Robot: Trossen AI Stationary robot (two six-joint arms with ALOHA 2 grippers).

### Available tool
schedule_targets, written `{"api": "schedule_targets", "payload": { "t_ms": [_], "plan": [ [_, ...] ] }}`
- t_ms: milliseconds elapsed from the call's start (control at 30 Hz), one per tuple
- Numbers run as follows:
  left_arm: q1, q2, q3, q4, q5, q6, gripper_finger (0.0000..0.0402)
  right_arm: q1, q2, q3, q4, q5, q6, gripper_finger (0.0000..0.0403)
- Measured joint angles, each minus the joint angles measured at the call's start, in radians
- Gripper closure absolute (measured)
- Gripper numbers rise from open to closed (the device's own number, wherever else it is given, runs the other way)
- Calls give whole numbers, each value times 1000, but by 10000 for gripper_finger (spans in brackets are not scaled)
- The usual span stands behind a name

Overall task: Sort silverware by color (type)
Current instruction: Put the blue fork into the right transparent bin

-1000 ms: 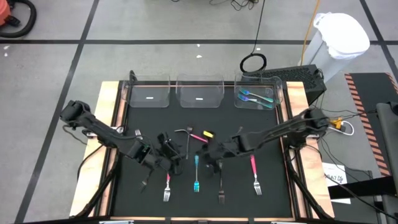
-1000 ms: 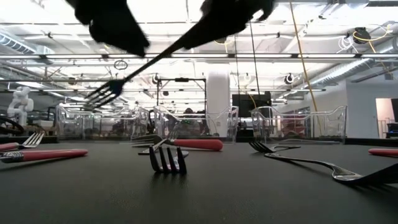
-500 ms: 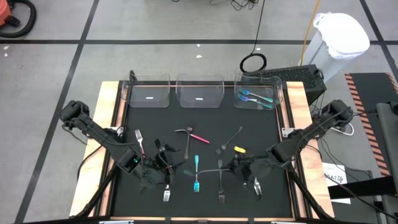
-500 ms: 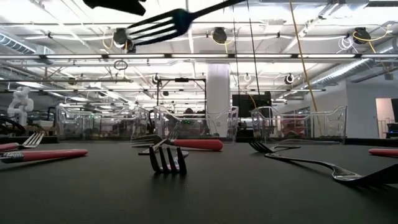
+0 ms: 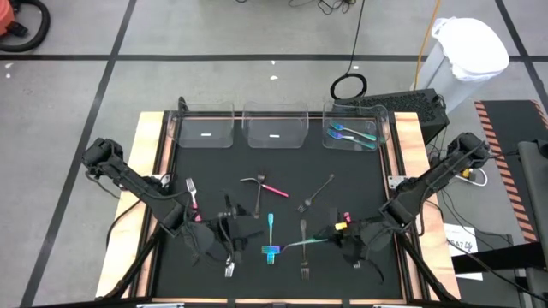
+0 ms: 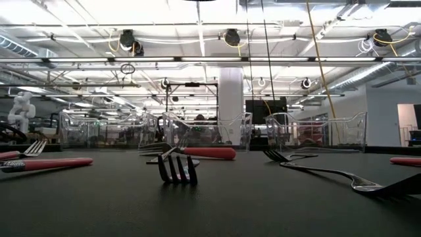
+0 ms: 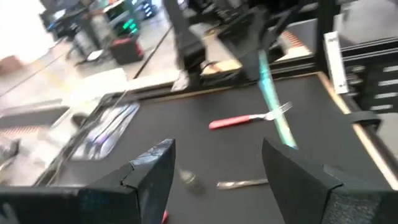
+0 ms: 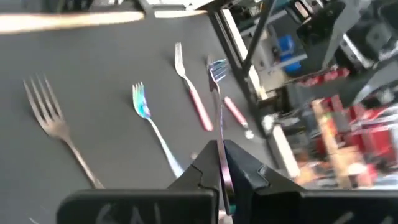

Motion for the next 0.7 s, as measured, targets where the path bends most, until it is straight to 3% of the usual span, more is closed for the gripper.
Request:
{"api": "schedule_targets", "payload": {
  "t_ms": [300,700],
  "plan": [
    [1,0,13,31,11,86,159,63,0,0,-7,282,-69,399],
    [-3,42,13,15,15,65,159,104,0,0,-7,286,-122,399]
  ]
}}
